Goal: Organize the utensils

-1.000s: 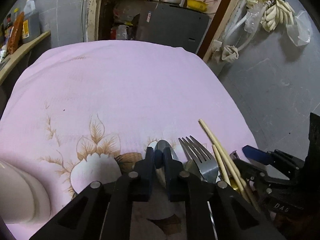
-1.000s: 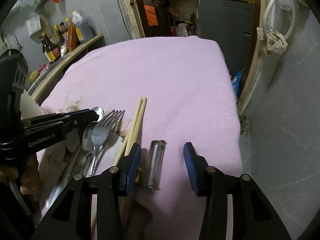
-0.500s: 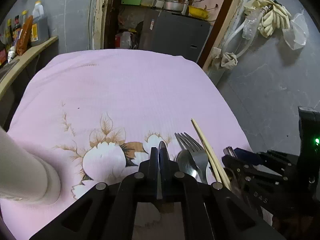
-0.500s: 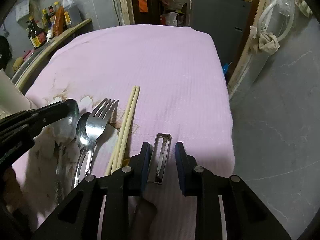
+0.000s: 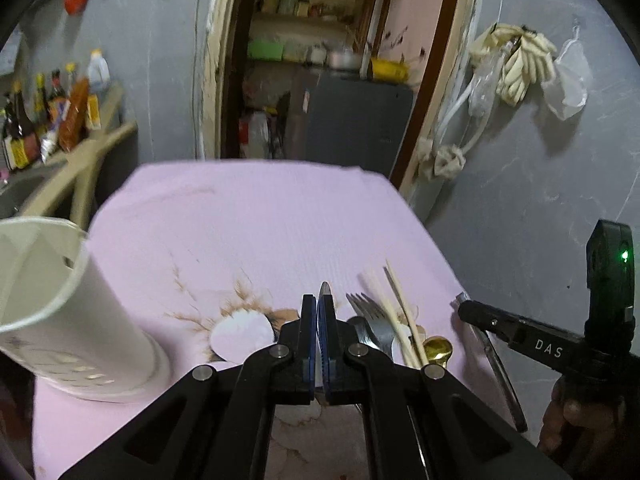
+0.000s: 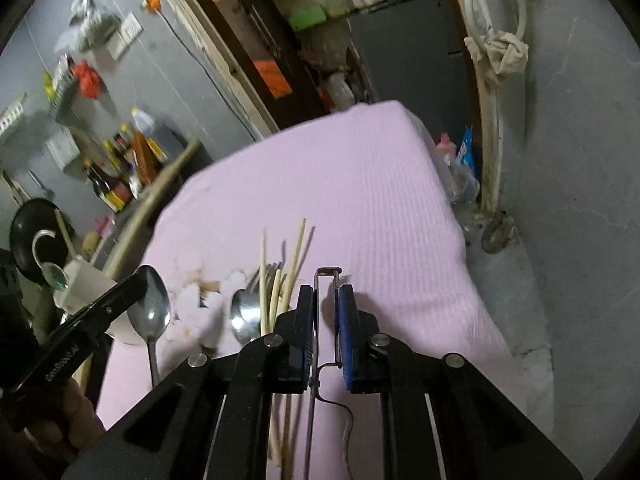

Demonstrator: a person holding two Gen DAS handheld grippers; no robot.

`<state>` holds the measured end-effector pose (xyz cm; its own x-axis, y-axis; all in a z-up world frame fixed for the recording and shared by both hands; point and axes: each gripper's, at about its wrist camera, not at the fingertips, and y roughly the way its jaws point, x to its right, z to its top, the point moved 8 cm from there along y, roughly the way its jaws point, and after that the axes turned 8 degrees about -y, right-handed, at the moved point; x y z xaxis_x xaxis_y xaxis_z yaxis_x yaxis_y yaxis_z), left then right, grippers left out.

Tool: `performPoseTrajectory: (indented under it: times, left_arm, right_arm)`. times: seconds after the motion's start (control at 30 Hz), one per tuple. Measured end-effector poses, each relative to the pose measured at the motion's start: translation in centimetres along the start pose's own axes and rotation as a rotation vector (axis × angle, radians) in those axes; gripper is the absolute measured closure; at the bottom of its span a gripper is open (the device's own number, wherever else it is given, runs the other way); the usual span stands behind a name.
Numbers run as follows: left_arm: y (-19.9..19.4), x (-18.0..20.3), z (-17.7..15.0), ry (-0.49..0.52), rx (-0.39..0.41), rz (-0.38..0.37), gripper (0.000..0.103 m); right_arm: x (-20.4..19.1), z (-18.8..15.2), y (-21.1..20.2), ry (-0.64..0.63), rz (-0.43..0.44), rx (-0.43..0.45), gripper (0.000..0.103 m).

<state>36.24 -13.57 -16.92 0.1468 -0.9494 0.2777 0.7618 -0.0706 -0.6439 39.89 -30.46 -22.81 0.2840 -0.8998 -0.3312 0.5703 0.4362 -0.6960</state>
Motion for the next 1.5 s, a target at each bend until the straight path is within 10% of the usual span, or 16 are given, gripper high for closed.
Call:
performPoseTrajectory:
  times: [1.5]
  left_arm:
    - [-2.9, -2.0, -0.8, -0.026, -0.038, -0.051, 0.101]
  right_arm:
    - [0.8, -1.8, 4.1, -0.128, -0.124, -0.348, 0.092]
